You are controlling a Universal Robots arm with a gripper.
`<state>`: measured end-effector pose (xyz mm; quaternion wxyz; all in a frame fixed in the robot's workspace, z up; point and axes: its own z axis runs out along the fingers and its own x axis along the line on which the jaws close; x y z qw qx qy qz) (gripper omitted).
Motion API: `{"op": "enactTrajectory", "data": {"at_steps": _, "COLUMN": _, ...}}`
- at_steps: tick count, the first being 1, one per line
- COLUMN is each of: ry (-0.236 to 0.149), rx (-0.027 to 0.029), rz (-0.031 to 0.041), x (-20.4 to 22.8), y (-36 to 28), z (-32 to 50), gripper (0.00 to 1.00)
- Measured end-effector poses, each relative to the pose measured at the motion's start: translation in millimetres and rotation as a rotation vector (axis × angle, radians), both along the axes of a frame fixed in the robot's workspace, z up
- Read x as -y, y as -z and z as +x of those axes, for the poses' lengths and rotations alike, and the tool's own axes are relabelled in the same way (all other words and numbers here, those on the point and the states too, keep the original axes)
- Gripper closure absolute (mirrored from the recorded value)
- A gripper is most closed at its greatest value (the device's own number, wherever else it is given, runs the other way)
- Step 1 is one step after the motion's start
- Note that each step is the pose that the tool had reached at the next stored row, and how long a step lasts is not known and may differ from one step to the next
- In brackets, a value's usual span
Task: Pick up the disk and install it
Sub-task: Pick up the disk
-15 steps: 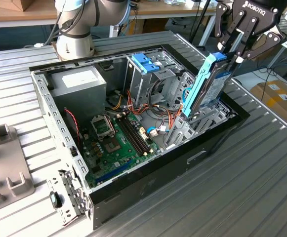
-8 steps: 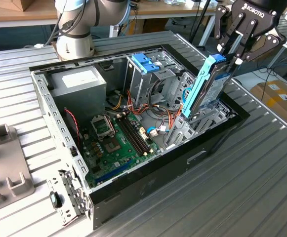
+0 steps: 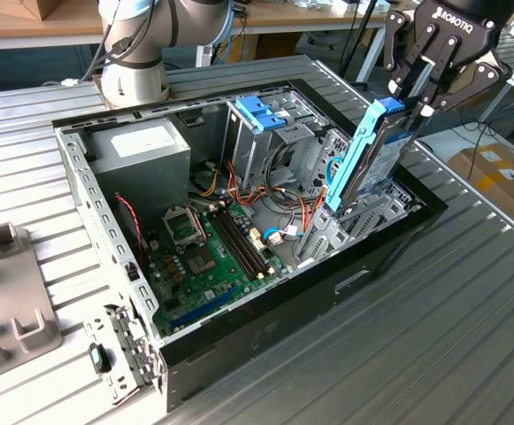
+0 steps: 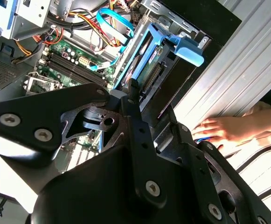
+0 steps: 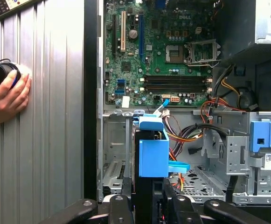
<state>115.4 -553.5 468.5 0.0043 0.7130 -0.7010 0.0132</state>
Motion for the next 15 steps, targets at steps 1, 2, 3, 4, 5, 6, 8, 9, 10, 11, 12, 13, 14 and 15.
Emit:
{"op": "enactTrajectory", "data": {"at_steps": 1, "ry": 0.0, "rx": 0.0, "rz": 0.0001, "x": 0.0, "y": 0.0, "z": 0.0, "gripper": 0.65}}
{"op": "enactTrajectory", "data": {"at_steps": 2, "ry": 0.0, "rx": 0.0, "rz": 0.0, "x": 0.1, "y": 0.2, "z": 0.0, "gripper": 0.65}}
{"op": "enactTrajectory", "data": {"at_steps": 3, "ry": 0.0, "rx": 0.0, "rz": 0.0002, "x": 0.3, "y": 0.4, "z": 0.0, "gripper": 0.65}}
{"op": "enactTrajectory", "data": {"at_steps": 4, "ry": 0.0, "rx": 0.0, "rz": 0.0001, "x": 0.7, "y": 0.7, "z": 0.0, "gripper": 0.65}}
{"op": "enactTrajectory", "data": {"at_steps": 5, "ry": 0.0, "rx": 0.0, "rz": -0.0005, "x": 0.9, "y": 1.0, "z": 0.0, "gripper": 0.65}}
{"op": "enactTrajectory", "data": {"at_steps": 6, "ry": 0.0, "rx": 0.0, "rz": -0.0005, "x": 1.1, "y": 2.0, "z": 0.0, "gripper": 0.65}}
{"op": "enactTrajectory", "data": {"at_steps": 8, "ry": 0.0, "rx": 0.0, "rz": -0.0006, "x": 1.4, "y": 3.2, "z": 0.0, "gripper": 0.65}}
{"op": "enactTrajectory", "data": {"at_steps": 9, "ry": 0.0, "rx": 0.0, "rz": -0.0008, "x": 1.4, "y": 3.4, "z": 0.0, "gripper": 0.65}}
{"op": "enactTrajectory", "data": {"at_steps": 10, "ry": 0.0, "rx": 0.0, "rz": -0.0009, "x": 1.4, "y": 3.3, "z": 0.0, "gripper": 0.65}}
{"op": "enactTrajectory", "data": {"at_steps": 11, "ry": 0.0, "rx": 0.0, "rz": -0.001, "x": 1.4, "y": 3.4, "z": 0.0, "gripper": 0.65}}
{"op": "enactTrajectory", "data": {"at_steps": 12, "ry": 0.0, "rx": 0.0, "rz": -0.0008, "x": 1.4, "y": 3.5, "z": 0.0, "gripper": 0.65}}
{"op": "enactTrajectory", "data": {"at_steps": 13, "ry": 0.0, "rx": 0.0, "rz": -0.0008, "x": 1.4, "y": 3.5, "z": 0.0, "gripper": 0.65}}
{"op": "enactTrajectory", "data": {"at_steps": 14, "ry": 0.0, "rx": 0.0, "rz": -0.0005, "x": 1.4, "y": 3.9, "z": 0.0, "gripper": 0.65}}
{"op": "enactTrajectory", "data": {"at_steps": 15, "ry": 0.0, "rx": 0.0, "rz": -0.0005, "x": 1.4, "y": 4.3, "z": 0.0, "gripper": 0.65}}
